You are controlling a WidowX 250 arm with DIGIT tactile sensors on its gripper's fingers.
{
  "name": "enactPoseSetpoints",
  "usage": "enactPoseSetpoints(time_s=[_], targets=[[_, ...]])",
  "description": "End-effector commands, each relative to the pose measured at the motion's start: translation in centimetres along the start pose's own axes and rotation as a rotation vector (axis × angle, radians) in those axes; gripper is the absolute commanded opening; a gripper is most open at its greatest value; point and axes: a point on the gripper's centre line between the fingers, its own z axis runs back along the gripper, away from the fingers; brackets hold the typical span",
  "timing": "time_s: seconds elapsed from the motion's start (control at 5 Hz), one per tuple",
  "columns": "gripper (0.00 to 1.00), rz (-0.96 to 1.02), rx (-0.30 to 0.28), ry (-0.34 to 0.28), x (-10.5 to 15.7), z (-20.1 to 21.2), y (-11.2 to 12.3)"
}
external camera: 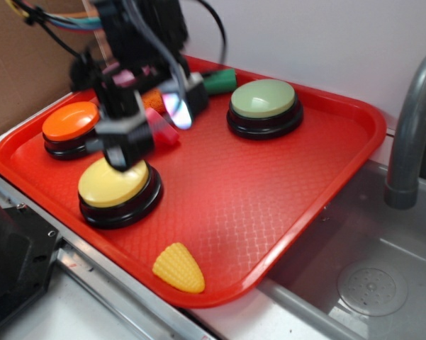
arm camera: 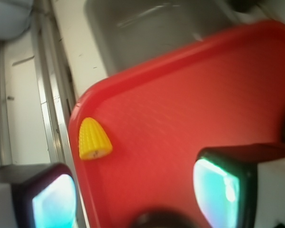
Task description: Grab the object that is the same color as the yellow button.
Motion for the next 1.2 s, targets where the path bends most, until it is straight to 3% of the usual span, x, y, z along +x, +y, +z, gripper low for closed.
enactPoseSetpoints(time_s=[0.0,0.4,0.8,1.0], targets=[[1.0,-0.209,-0.025,0.0,1.2,-3.9,-4.1],[1.0,-0.196,-0.05,0.034,0.6,-7.2,-4.1],[1.0,-0.097,-0.006,0.094,0.2,-7.8,-2.1],[1.0,-0.066,0.011,0.054,0.3,-7.4,-1.0]])
